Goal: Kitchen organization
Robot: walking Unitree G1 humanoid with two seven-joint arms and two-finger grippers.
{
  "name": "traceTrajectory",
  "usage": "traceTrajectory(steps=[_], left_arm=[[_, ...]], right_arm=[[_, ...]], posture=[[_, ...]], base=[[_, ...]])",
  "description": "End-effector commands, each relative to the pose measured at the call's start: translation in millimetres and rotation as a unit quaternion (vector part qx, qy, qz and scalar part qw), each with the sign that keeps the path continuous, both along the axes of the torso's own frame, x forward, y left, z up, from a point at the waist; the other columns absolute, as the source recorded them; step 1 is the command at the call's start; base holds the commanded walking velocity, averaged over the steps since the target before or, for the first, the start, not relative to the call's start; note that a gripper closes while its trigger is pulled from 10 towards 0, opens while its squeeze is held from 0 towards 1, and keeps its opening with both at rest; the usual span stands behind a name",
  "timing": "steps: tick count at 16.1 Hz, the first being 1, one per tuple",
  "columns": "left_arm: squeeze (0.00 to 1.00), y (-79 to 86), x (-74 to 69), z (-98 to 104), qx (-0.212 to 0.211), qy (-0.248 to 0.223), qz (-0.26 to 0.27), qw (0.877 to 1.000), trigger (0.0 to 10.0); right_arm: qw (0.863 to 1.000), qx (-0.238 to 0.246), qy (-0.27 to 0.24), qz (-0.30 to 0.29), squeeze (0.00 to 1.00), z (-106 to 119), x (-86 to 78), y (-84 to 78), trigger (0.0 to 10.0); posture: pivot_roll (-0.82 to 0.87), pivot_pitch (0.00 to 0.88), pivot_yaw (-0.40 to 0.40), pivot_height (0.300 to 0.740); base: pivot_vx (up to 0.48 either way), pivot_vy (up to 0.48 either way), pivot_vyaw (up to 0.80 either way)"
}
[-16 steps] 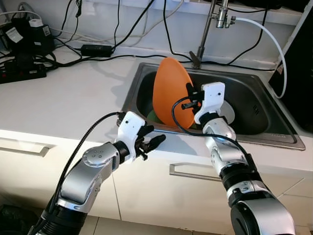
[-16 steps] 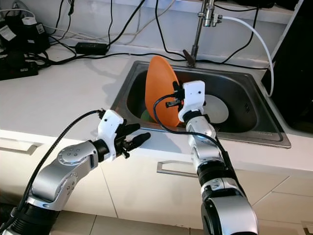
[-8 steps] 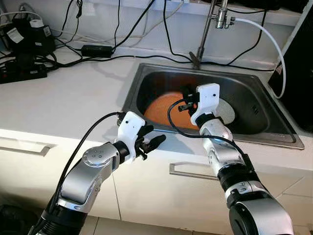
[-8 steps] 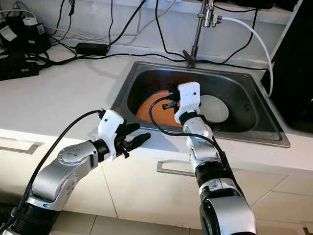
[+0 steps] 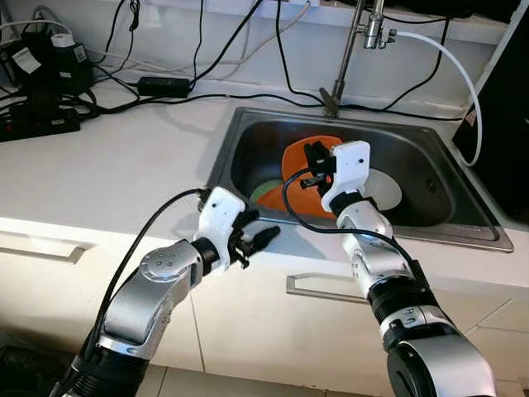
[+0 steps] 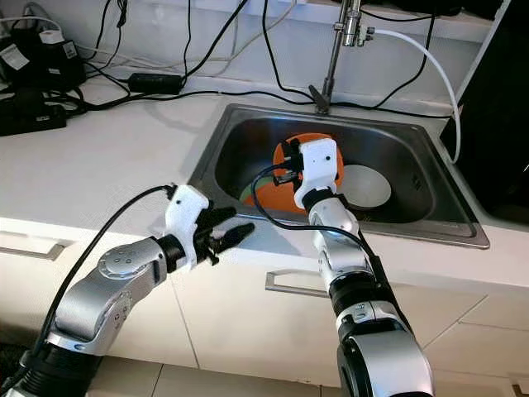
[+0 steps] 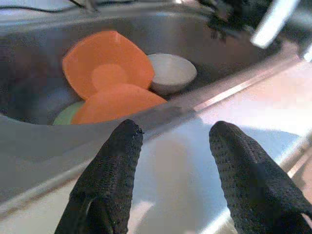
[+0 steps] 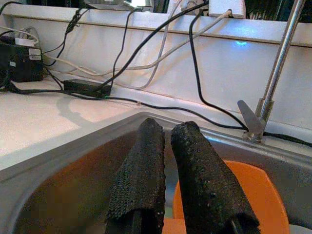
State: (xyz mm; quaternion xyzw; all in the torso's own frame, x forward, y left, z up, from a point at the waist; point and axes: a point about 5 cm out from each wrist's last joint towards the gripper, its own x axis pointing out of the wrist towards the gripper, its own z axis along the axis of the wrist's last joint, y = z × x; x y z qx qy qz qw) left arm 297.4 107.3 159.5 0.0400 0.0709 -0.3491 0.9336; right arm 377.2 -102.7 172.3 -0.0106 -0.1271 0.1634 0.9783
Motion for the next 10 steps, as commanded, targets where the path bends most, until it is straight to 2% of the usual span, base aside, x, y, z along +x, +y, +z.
traceTrajectory(steps=[1,2,3,4,5,7,8,10], left_arm=[[0.0,7.2,8.2,4.2,-0.005,-0.022,0.044,0.999,10.0],[0.0,11.2,13.3,7.1,-0.004,-0.036,0.071,0.997,10.0],[0.0,16.1,19.1,14.0,-0.002,-0.068,0.104,0.992,10.0],[0.0,20.7,23.6,24.0,-0.016,-0.101,0.135,0.986,10.0],[0.0,21.5,23.4,25.3,-0.022,-0.11,0.144,0.983,10.0],[0.0,27.1,24.8,29.4,-0.06,-0.137,0.195,0.969,10.0],[0.0,34.5,29.2,37.7,-0.069,-0.158,0.227,0.959,10.0],[0.0,38.4,30.3,41.2,-0.074,-0.174,0.247,0.95,10.0]], right_arm=[[1.0,0.018,-0.009,-0.01,0.0,4.6,-0.3,-5.0,10.0],[1.0,0.023,-0.017,-0.011,0.0,8.6,-0.2,-6.0,10.0],[0.999,0.029,-0.027,-0.01,0.0,13.5,-0.7,-7.0,10.0],[0.999,0.031,-0.039,-0.01,0.0,17.4,-1.9,-8.8,10.0],[0.999,0.032,-0.04,-0.01,0.0,18.1,-2.1,-9.7,10.0],[0.998,0.033,-0.049,-0.016,0.0,19.6,-4.1,-15.5,10.0],[0.997,0.037,-0.057,-0.024,0.0,19.1,-7.1,-21.4,10.0],[0.997,0.044,-0.06,-0.03,0.0,18.4,-9.7,-26.3,10.0]], posture=[[0.14,0.0,-0.045,0.74],[0.14,0.0,-0.045,0.74],[0.14,0.0,-0.041,0.74],[0.13,0.0,-0.041,0.74],[0.13,0.0,-0.041,0.74],[0.12,0.0,-0.041,0.74],[0.12,0.0,-0.04,0.74],[0.11,0.0,-0.04,0.74]], base=[[0.0,0.0,0.0],[0.0,0.0,0.0],[0.0,0.0,0.0],[0.0,0.0,0.0],[0.0,0.0,0.0],[0.0,0.0,0.0],[0.0,0.0,0.0],[0.0,0.0,0.0]])
